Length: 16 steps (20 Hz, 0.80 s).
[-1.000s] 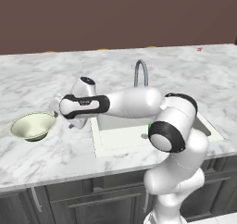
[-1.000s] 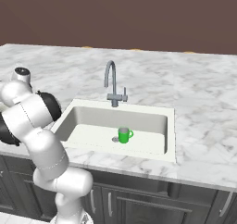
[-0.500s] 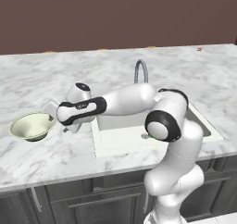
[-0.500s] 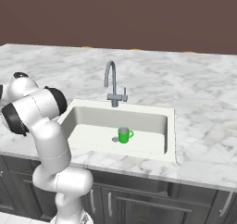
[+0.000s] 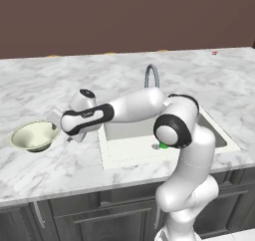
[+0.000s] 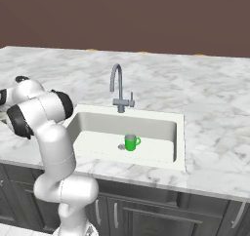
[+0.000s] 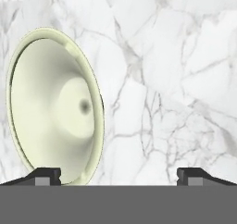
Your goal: Pick the mug and place it in the sink. Pick the bowl and place it in the open cabinet and then close the cabinet.
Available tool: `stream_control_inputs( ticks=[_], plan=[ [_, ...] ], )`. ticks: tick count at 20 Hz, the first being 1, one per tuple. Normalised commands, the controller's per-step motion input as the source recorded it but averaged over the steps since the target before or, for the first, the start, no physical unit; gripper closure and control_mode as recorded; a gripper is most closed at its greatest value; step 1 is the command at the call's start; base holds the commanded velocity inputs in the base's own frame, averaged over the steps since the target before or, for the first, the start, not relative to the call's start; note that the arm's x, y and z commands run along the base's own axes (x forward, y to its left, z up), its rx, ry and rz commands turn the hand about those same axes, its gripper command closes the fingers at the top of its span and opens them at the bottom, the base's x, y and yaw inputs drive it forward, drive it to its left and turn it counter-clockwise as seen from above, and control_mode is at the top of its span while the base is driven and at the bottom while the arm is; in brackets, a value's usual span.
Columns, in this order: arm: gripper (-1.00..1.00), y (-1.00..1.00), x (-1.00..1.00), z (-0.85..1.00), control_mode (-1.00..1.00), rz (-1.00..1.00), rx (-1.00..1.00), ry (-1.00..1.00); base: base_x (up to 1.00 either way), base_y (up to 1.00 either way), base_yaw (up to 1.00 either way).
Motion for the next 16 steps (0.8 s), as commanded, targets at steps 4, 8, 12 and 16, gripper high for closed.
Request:
stream_control_inputs(
  ticks=[4, 8, 12, 16],
  plan=[
    [-1.00, 0.02, 0.12, 0.00, -1.00, 0.00, 0.00, 0.00, 0.00, 0.00, 0.00],
    [-1.00, 0.04, 0.09, -0.02, -1.00, 0.00, 0.00, 0.00, 0.00, 0.00, 0.00],
    [-1.00, 0.09, 0.10, -0.02, -1.00, 0.00, 0.00, 0.00, 0.00, 0.00, 0.00],
    [-1.00, 0.10, 0.14, -0.01, -1.00, 0.00, 0.00, 0.00, 0.00, 0.00, 0.00]
  ],
)
